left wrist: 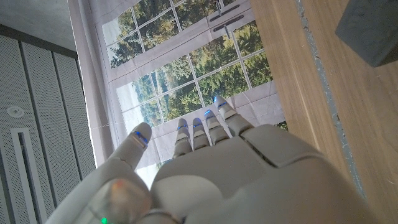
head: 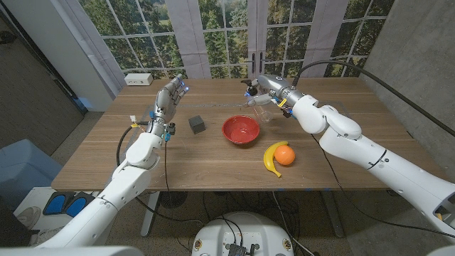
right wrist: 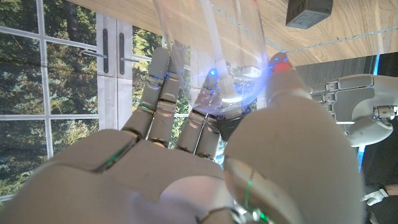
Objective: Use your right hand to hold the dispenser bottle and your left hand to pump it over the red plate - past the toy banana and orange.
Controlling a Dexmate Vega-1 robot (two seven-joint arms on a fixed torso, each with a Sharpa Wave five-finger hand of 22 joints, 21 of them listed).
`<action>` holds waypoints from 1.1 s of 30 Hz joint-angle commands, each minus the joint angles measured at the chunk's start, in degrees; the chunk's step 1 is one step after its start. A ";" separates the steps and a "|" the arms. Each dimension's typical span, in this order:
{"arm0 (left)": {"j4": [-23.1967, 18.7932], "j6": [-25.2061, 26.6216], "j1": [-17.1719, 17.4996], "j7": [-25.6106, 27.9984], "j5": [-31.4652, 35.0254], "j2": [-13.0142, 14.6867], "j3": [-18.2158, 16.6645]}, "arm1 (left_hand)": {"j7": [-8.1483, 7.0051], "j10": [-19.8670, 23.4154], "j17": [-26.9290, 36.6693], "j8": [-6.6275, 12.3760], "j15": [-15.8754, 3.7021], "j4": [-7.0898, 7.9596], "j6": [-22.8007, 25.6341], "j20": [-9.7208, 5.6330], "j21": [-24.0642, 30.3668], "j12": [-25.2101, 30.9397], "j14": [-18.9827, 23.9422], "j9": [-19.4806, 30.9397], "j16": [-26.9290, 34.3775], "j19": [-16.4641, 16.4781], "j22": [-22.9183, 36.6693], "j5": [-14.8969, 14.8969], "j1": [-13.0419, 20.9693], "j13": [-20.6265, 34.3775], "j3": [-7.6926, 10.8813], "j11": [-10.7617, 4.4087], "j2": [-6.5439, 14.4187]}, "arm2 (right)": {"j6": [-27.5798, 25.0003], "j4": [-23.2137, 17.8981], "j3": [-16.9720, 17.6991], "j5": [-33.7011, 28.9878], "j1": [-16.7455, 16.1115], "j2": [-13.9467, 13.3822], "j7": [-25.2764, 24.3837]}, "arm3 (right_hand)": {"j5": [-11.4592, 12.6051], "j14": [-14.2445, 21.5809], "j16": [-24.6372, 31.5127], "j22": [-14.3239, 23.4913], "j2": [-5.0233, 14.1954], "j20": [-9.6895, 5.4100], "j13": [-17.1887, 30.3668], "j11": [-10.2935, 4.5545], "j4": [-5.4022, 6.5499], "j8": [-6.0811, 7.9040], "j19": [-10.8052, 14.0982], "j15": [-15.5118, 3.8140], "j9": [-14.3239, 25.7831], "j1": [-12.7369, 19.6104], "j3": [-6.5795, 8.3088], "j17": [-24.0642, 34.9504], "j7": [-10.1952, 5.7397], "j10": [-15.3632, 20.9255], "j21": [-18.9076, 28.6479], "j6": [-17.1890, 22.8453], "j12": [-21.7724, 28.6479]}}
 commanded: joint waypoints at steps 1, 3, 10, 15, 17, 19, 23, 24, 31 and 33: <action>-1.18 1.11 -1.57 0.37 4.50 1.35 0.75 | -0.07 0.75 0.00 0.37 -0.97 -0.76 0.72 0.05 -0.11 0.01 0.89 0.19 0.11 0.53 0.16 -0.15 0.79 0.06 0.02 0.21 3.36 | -4.20 -1.98 -1.88 -4.90 0.59 0.32 3.07 | 0.14 13.33 0.08 -0.05 16.65 -9.84 0.17 -0.47 0.06 -0.07 -1.39 -18.94 0.13 17.17 -0.12 8.56 0.03 0.66 0.46 0.55 -0.19; -0.73 0.52 -2.27 0.55 5.59 0.98 1.17 | -0.14 0.80 0.00 0.34 -1.14 -1.19 0.79 0.47 -0.14 0.01 1.25 0.18 0.20 0.70 0.15 -0.23 0.97 0.05 -0.10 0.23 3.23 | -10.22 -2.76 -2.41 -7.05 0.22 2.82 3.72 | 0.14 13.34 0.03 -0.17 16.65 -9.85 0.20 -0.40 0.07 -0.12 -1.47 -18.95 0.14 17.17 -0.14 8.60 -0.03 0.64 0.56 0.52 -0.25; -1.76 1.13 -3.97 1.54 10.37 1.81 2.18 | -0.35 1.04 -0.03 0.31 -1.23 -2.33 1.05 0.72 -0.34 0.05 1.67 0.17 0.20 0.80 0.13 -0.44 1.43 0.04 -0.37 0.04 2.80 | -7.85 -2.18 -3.24 -7.47 2.06 1.55 6.13 | 0.15 13.40 -0.13 -0.59 16.62 -9.87 0.29 -0.57 0.07 -0.22 -1.81 -18.95 0.17 17.20 -0.21 8.74 -0.20 0.66 0.80 0.52 -0.42; -2.90 1.55 -5.05 2.10 14.09 2.64 2.83 | -0.48 1.06 -0.03 0.29 -1.33 -3.01 1.16 0.71 -0.50 0.02 1.68 0.15 0.13 0.77 0.10 -0.56 1.73 0.03 -0.48 -0.06 2.58 | -8.08 -2.29 -3.95 -8.88 2.59 1.66 6.77 | 0.16 13.45 -0.21 -0.84 16.63 -9.89 0.40 -0.67 0.06 -0.26 -2.06 -18.95 0.18 17.24 -0.23 8.82 -0.17 0.70 0.89 0.57 -0.46; -3.34 1.76 -5.47 2.26 15.44 2.89 3.11 | -0.54 1.12 -0.03 0.27 -1.31 -3.37 1.20 0.74 -0.58 0.03 1.68 0.15 0.10 0.78 0.08 -0.61 1.90 0.03 -0.52 -0.05 2.48 | -7.57 -2.07 -3.73 -8.35 2.61 1.71 6.86 | 0.16 13.48 -0.25 -0.97 16.63 -9.89 0.35 -0.48 0.06 -0.27 -2.18 -18.95 0.19 17.25 -0.24 8.87 -0.16 0.74 0.95 0.61 -0.54; -3.77 1.81 -5.71 2.53 16.75 3.10 3.29 | -0.54 1.15 -0.03 0.27 -1.33 -3.60 1.24 0.73 -0.63 0.03 1.70 0.14 0.08 0.79 0.07 -0.65 2.01 0.02 -0.55 -0.13 2.42 | -7.94 -2.05 -4.00 -8.97 2.79 1.80 7.25 | 0.16 13.48 -0.30 -1.09 16.65 -9.88 0.40 -0.54 0.09 -0.31 -2.29 -18.94 0.20 17.23 -0.26 8.90 -0.21 0.73 1.02 0.60 -0.57; -7.77 7.13 -4.92 4.04 17.58 4.03 2.94 | -0.63 1.23 -0.03 0.24 -1.41 -4.25 1.32 0.72 -0.81 0.03 1.70 0.13 0.03 0.69 0.05 -0.75 2.32 0.02 -0.62 -0.19 2.28 | -7.98 -1.81 -4.44 -10.00 2.97 1.89 7.32 | 0.17 13.46 -0.39 -1.25 16.66 -9.88 0.41 -0.59 0.10 -0.35 -2.41 -18.94 0.21 17.23 -0.29 8.94 -0.22 0.74 1.12 0.60 -0.65; -6.20 4.18 -5.74 4.00 19.72 3.91 3.44 | -0.72 1.25 -0.03 0.23 -1.43 -4.38 1.33 0.74 -0.84 0.03 1.71 0.13 0.03 0.70 0.05 -0.77 2.37 0.02 -0.64 -0.23 2.24 | -7.87 -1.74 -4.38 -9.52 3.21 1.91 8.13 | 0.17 13.47 -0.41 -1.31 16.67 -9.88 0.43 -0.55 0.11 -0.37 -2.45 -18.94 0.21 17.23 -0.30 8.96 -0.23 0.79 1.17 0.60 -0.65; -8.38 6.18 -6.49 5.23 24.24 4.47 4.07 | -1.21 1.28 -0.01 0.10 -1.42 -6.34 1.42 1.73 -1.71 -0.07 0.97 0.11 -0.31 -0.46 0.02 -1.06 3.15 0.00 -1.10 -0.71 1.71 | -8.16 -1.68 -5.04 -10.97 3.62 2.21 9.06 | 0.18 13.52 -0.55 -1.66 16.71 -9.89 0.45 -0.61 0.11 -0.44 -2.66 -18.95 0.23 17.28 -0.34 9.08 -0.24 0.75 1.45 0.66 -0.86; -8.73 6.69 -6.92 5.94 25.99 4.32 4.47 | -1.55 0.95 0.01 -0.04 -1.18 -7.11 1.19 2.14 -2.16 -0.21 0.18 0.11 -0.51 -1.22 0.03 -1.16 3.41 0.00 -1.37 -0.87 1.55 | -8.50 -1.67 -5.29 -11.62 3.78 2.36 9.52 | 0.18 13.53 -0.59 -1.74 16.71 -9.89 0.48 -0.56 0.10 -0.43 -2.70 -18.96 0.24 17.30 -0.35 9.11 -0.23 0.83 1.52 0.73 -0.86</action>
